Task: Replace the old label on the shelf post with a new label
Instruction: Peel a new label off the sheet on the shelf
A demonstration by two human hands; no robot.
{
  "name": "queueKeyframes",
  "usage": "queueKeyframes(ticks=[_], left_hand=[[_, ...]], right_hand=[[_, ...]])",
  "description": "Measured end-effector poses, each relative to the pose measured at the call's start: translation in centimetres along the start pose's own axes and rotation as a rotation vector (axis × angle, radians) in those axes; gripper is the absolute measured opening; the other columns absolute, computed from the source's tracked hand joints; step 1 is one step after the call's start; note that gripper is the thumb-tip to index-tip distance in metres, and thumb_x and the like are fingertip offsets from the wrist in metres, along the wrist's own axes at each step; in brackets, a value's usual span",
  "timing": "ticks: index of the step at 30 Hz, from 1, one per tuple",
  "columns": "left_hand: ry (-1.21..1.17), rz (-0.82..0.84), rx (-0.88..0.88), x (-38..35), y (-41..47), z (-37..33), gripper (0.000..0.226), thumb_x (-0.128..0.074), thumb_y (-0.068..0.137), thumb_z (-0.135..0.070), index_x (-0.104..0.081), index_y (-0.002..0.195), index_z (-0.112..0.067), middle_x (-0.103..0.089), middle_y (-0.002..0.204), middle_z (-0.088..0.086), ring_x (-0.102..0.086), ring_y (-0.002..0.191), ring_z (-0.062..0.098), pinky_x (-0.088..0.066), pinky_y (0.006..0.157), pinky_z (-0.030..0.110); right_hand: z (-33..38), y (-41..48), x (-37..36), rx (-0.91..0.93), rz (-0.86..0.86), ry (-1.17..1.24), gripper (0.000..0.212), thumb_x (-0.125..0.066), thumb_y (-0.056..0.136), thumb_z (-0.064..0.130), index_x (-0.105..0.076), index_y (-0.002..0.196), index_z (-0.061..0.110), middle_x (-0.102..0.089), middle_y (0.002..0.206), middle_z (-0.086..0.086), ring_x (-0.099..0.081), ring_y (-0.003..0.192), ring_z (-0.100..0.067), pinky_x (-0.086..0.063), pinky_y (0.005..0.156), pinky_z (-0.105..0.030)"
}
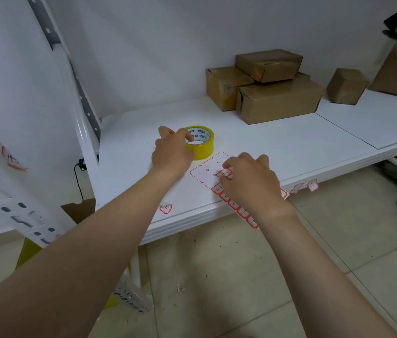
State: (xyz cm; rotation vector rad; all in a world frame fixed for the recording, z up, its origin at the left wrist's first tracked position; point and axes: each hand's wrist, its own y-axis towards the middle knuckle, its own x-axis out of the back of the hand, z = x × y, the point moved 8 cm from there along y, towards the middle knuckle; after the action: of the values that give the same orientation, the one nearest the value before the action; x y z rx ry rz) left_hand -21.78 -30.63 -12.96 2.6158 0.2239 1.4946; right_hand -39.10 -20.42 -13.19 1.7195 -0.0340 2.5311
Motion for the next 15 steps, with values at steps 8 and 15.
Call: queueKeyframes(ticks=[8, 15], left_hand=[[-0.171, 0.298, 0.061, 0.1, -4.4, -3.5, 0.024, -0.054, 0.096, -0.028, -0.071, 0.099, -0.011, -0.077, 0.093, 0.004, -0.073, 0.075, 0.023, -0.051, 0.061, 0.025], [-0.296, 0.714, 0.27, -2.6, -12.1, -3.6, 0.018, -0.047, 0.106, -0.019, -0.057, 0.11, -0.005, -0.08, 0.083, 0.011, -0.068, 0.056, 0.022, -0.05, 0.048, 0.021]], right_hand=[[-0.3, -0.4, -2.3, 0.043, 0.156, -0.085, 0.032, -0.045, 0.102, 0.037, -0.066, 0.125, 0.033, -0.061, 0.128, 0.012, -0.04, 0.129, -0.034, -0.039, 0.099, -0.047], [-1.1, -2.2, -1.3, 0.065, 0.218, -0.07, 0.034, -0.048, 0.102, 0.027, -0.065, 0.13, 0.037, -0.062, 0.137, 0.008, -0.036, 0.136, -0.033, -0.036, 0.105, -0.049]])
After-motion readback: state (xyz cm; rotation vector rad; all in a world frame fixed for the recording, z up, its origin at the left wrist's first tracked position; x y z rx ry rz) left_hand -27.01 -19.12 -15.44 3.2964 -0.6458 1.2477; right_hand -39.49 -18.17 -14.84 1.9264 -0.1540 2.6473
